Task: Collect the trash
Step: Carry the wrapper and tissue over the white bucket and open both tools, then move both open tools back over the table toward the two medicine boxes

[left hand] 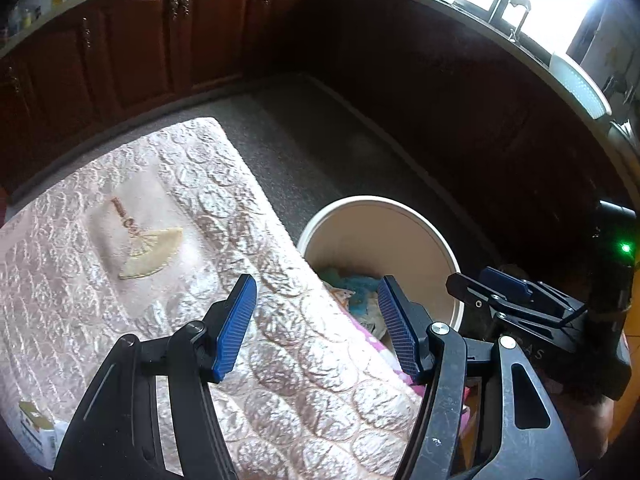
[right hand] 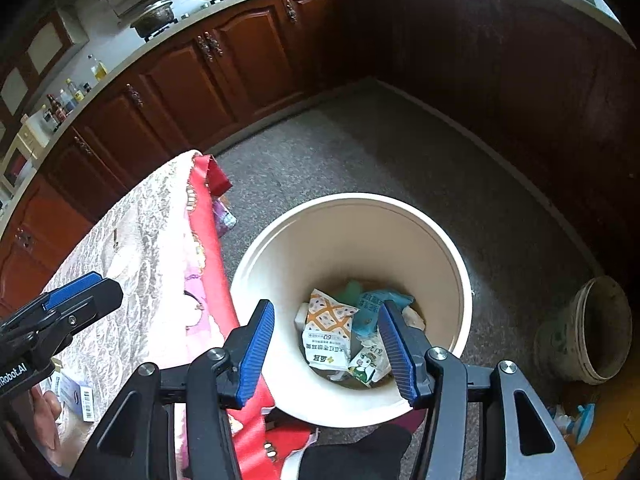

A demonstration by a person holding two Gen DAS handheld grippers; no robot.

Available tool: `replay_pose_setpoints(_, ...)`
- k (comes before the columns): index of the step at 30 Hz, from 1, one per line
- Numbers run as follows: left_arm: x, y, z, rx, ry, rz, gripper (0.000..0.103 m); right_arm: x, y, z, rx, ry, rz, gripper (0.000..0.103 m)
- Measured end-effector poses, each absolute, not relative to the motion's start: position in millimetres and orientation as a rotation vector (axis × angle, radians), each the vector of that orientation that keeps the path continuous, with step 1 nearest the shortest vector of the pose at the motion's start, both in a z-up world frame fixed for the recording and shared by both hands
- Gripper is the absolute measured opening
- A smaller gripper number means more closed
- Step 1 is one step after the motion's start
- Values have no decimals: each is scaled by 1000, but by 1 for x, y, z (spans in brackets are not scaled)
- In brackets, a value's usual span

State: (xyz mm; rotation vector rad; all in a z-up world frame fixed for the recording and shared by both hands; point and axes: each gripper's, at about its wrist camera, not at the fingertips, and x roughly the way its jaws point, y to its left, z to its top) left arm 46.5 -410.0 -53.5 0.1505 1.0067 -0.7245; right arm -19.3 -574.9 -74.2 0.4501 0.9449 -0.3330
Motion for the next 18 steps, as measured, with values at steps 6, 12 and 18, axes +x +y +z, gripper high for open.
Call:
replay_pose_setpoints(6,44,-381,-43,133,978,-699,62,-16,-552,-60,391,913,-321,57)
replay_pose_setpoints(12,43,-342,-32,110,952,-658,62,-11,-526,-47,334,892,-285,58)
replay_pose_setpoints(18,44,-303,-24,73,932,-600,62,-3,-496,-39,291,884,-223,61)
